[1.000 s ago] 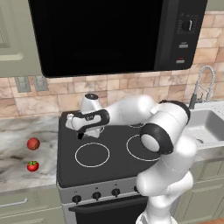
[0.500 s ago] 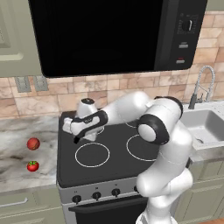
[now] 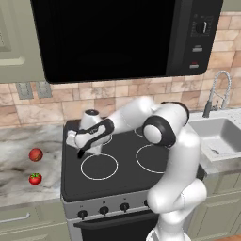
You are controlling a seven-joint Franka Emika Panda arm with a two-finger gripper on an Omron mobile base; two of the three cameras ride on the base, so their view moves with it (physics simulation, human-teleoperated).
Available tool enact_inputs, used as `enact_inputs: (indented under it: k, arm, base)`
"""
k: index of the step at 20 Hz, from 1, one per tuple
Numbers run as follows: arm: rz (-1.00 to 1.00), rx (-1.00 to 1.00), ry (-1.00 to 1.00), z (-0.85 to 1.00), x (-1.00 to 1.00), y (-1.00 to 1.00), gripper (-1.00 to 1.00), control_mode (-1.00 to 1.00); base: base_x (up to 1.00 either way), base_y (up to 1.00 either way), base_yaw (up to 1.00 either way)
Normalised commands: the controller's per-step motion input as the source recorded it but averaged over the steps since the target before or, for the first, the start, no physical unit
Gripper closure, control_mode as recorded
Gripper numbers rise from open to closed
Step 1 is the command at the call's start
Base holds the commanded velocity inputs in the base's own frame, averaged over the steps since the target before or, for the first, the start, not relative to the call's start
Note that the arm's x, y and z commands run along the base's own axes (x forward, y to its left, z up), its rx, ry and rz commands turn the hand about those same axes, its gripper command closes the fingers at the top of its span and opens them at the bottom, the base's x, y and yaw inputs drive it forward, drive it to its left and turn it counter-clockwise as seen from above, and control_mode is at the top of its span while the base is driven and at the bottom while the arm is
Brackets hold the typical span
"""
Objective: Place the pan on the rear left burner on the stove. Then place the tomato and the onion in the pan and turn on the rear left burner.
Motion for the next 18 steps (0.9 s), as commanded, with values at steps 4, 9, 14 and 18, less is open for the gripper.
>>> enact_inputs:
  k: [4,9,14,18]
  arm:
    - [0.00,0.00,0.16,-0.23,0.00,0.17,1.00,-1.00]
    - [0.00,0.00,0.23,-0.13,0.00,0.20,1.00,-1.00]
    - [0.00,0.00,0.26,-0.06,0.00,0.19,1.00,-1.00]
    - [0.00,0.00,0.28,-0.09,0.00,0.15,1.00,-1.00]
  base:
    - [0.00,0.00,0.00]
    - [0.00,0.00,0.00]
    - [0.00,0.00,0.00]
    - [0.00,0.00,0.00]
